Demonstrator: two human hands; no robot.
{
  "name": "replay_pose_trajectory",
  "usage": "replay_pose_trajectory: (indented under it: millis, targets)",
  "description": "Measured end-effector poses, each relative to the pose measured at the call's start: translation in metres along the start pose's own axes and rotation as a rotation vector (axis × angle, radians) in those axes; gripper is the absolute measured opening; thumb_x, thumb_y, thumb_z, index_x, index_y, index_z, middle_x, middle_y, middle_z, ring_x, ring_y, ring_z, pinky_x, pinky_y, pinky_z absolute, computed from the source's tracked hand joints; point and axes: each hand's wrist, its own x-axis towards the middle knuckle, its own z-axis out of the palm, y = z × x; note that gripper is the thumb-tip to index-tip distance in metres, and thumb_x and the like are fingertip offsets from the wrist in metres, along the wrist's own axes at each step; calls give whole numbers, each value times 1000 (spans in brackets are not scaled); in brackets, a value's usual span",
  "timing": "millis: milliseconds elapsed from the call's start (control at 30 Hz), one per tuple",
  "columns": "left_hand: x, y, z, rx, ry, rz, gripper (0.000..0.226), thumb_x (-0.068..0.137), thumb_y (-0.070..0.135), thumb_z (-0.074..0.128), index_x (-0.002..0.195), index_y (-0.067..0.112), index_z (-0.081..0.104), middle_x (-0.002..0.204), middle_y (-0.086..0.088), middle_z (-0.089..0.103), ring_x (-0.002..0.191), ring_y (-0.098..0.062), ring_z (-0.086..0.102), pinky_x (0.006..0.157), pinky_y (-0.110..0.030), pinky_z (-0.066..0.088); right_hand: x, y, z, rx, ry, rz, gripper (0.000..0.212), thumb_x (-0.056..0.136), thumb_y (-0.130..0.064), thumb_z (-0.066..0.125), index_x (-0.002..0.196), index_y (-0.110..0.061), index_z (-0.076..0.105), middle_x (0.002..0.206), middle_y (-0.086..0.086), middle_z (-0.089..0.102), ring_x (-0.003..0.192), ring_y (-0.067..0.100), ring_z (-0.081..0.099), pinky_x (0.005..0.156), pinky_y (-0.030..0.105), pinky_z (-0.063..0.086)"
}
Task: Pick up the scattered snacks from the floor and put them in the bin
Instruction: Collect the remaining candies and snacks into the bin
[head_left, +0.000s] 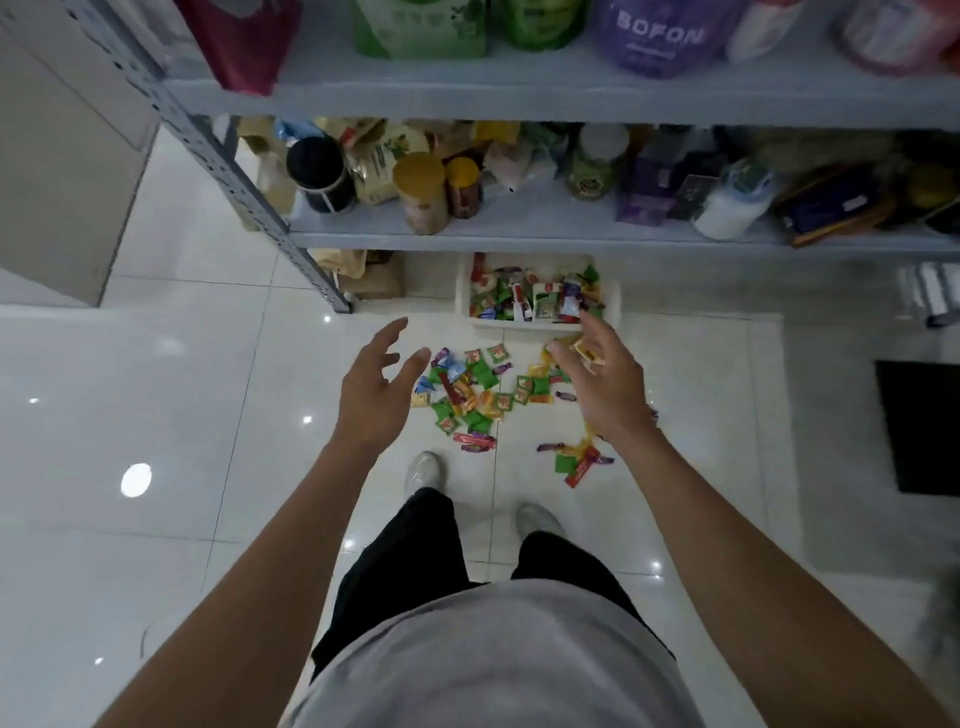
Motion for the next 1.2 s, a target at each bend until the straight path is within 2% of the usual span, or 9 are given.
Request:
replay_pose_trajectory:
  millis: [200, 267, 400, 600, 767, 867, 1000, 1067, 1200]
  targets:
    - [56, -36, -30, 73, -141, 14, 46, 92, 42, 58, 136, 33, 48, 139, 9, 49, 116, -12, 53, 97, -31, 44, 9, 6, 49, 16, 99, 117, 59, 88, -49, 62, 140, -27, 45, 139, -9, 51, 122, 7, 49, 104, 36, 44]
    - [73, -49, -29, 78, -164, 6, 44, 91, 42, 58, 134, 36, 49, 138, 10, 49, 115, -10, 52, 100, -35, 45, 15, 18, 65, 14, 123, 154, 57, 87, -48, 64, 138, -27, 47, 136, -9, 53, 118, 5, 50, 103, 36, 45]
    - [116, -87, -2, 86, -176, 9, 44, 91, 41, 58, 134, 36, 49, 139, 10, 48, 115, -9, 52, 99, -35, 46, 44, 61, 102, 38, 105, 184, 57, 88, -44, 64, 140, -26, 46, 139, -8, 52, 125, 8, 49, 105, 35, 43]
    - [189, -181, 78, 42, -179, 1, 45, 91, 43, 58, 135, 35, 49, 139, 12, 49, 114, -7, 52, 89, -21, 41, 120, 165, 170, 18, 46, 184, 55, 89, -39, 65, 139, -26, 46, 141, -7, 50, 127, 10, 47, 104, 31, 41]
    - [255, -292, 149, 43, -164, 30, 43, 92, 42, 57, 134, 38, 48, 139, 10, 49, 116, -9, 53, 89, -23, 43, 194, 270, 225, 0, 42, 123, 54, 89, -36, 66, 138, -25, 47, 138, -8, 50, 121, 5, 46, 103, 31, 42]
    - [297, -366, 192, 71, -162, 45, 42, 92, 42, 57, 133, 39, 49, 138, 11, 49, 115, -10, 53, 82, -18, 43, 235, 342, 258, -31, 13, 85, 55, 87, -39, 66, 138, -27, 47, 139, -8, 50, 120, 4, 47, 102, 35, 44]
    - [347, -460, 248, 177, -204, 80, 45, 91, 32, 62, 134, 32, 51, 133, 3, 52, 117, -16, 53, 97, -35, 46, 285, 428, 297, -121, -52, 21, 57, 87, -39, 66, 139, -26, 45, 141, -7, 48, 117, 4, 49, 99, 34, 46]
    - [370, -500, 273, 230, -265, 90, 49, 87, 33, 65, 134, 32, 51, 130, -1, 53, 118, -19, 52, 96, -42, 47, 308, 464, 313, -188, -81, -19, 56, 88, -37, 67, 138, -25, 46, 137, -4, 52, 114, 5, 51, 96, 29, 45]
    - [406, -554, 313, 491, -368, 223, 70, 74, 49, 60, 138, 24, 47, 132, -13, 51, 125, -29, 45, 105, -39, 37, 344, 510, 336, -356, -149, -107, 56, 87, -41, 66, 138, -32, 44, 133, -2, 53, 115, 12, 53, 93, 32, 47]
